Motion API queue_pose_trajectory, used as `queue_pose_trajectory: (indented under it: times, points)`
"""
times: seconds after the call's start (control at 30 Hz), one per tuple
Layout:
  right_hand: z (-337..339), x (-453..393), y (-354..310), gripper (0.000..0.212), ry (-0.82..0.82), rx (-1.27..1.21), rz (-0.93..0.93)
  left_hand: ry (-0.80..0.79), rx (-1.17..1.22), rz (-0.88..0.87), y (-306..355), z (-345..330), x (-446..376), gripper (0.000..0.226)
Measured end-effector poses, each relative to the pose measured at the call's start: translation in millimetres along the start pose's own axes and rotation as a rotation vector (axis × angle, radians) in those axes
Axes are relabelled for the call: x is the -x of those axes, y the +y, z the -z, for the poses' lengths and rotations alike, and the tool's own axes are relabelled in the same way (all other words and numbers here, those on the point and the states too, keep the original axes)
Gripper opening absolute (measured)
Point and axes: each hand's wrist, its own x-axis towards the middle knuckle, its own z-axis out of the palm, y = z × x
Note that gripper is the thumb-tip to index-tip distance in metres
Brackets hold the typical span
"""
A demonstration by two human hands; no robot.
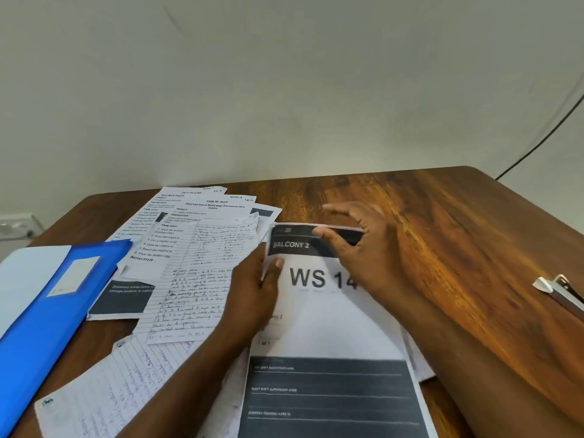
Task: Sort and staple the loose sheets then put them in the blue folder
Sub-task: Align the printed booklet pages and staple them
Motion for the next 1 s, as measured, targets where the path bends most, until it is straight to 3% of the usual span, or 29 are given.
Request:
queue_pose_trajectory:
  times: [0.13,0.23,0.33,0.43,1.0]
  points:
    - [20,-15,21,0.058,0.079,-0.066,-0.365,0.058,0.183,0.131,-3,21,-8,0.015]
    - [27,-16,27,0.043,0.065,-0.295,-0.464,0.038,0.275,0.209,-6,30,-13,0.020]
    - [26,-15,24,0.024,0.087,-0.439,-0.428,0.009,0.290,0.223,-10,30,-14,0.024]
    - [24,-15,21,0.019,0.099,-0.528,-0.404,0.002,0.285,0.220,-10,29,-15,0.021]
    - [30,-19,19,0.040,0.092,-0.873,-0.456,0.002,0.230,0.219,-14,28,-16,0.017]
